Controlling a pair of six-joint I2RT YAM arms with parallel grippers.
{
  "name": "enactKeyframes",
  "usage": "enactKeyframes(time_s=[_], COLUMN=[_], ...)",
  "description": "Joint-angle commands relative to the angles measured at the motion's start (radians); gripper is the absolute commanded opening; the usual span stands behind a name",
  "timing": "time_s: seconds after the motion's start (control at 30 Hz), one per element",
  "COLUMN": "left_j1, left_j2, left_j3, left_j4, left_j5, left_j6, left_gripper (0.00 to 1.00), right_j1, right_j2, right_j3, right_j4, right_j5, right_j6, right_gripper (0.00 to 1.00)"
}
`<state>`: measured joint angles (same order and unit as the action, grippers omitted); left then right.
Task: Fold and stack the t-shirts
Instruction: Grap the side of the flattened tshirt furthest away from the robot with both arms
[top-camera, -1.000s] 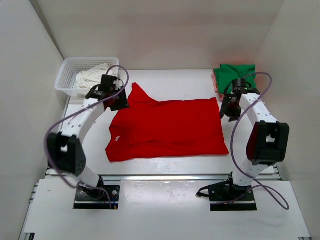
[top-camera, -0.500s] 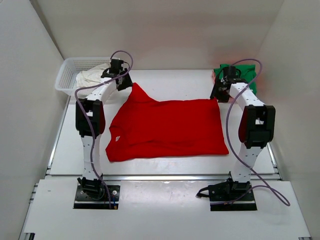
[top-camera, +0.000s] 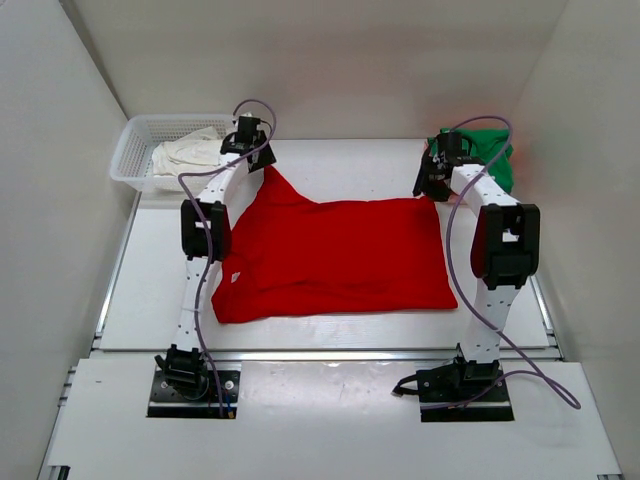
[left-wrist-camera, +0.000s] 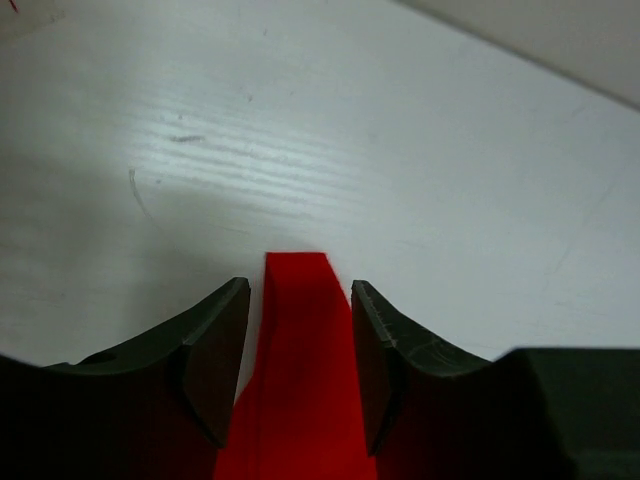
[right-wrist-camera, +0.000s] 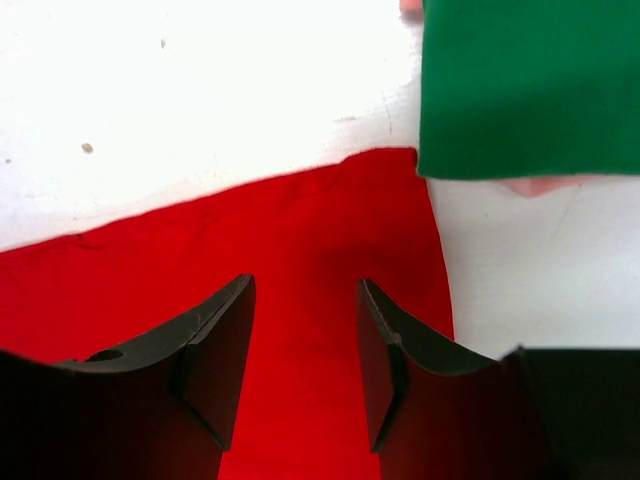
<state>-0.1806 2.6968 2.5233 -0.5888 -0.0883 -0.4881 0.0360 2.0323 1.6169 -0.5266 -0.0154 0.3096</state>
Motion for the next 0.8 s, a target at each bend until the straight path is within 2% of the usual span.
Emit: enactKeyframes(time_s=[0.0, 0.1, 0.27, 0.43, 0.5, 0.77], left_j1=[-0.008, -0.002, -0.008, -0.014, -0.008, -0.002], left_j2=[-0.018, -0.040, -0.015, -0.014, -0.020, -0.083], left_j3=[0.008, -0.053, -0.032, -0.034, -0.040, -0.112], left_j4=[-0.053, -0.029, -0.032, -0.017, -0.009, 0.004], left_j5=[-0.025, -0.028, 0.001, 0.012, 0.019, 0.061], left_j6=[-0.010, -0.007, -0.014, -0.010, -0.010, -0.001], left_gripper=[0.56, 0.57, 0.48, 0.11, 0.00, 0.00], right_j1=[-0.010, -0.015, -0.016, -0.007, 0.001, 0.008], right_j2=[-0.015, -0.007, 0.040, 0.080, 0.100, 0.199], right_j3=[0.038, 0.037, 0.058, 0.066, 0.080, 0.162], right_j4=[0.065, 0.079, 0.091, 0.109, 0.099, 0.059], right_j5=[0.005, 0.011, 0.060, 0.124, 0.170, 0.238], right_j6=[-0.014, -0.006, 0.006, 0.045, 0.071, 0.103], right_gripper=[0.42, 0.43, 0.45, 0.45, 0.45, 0.48])
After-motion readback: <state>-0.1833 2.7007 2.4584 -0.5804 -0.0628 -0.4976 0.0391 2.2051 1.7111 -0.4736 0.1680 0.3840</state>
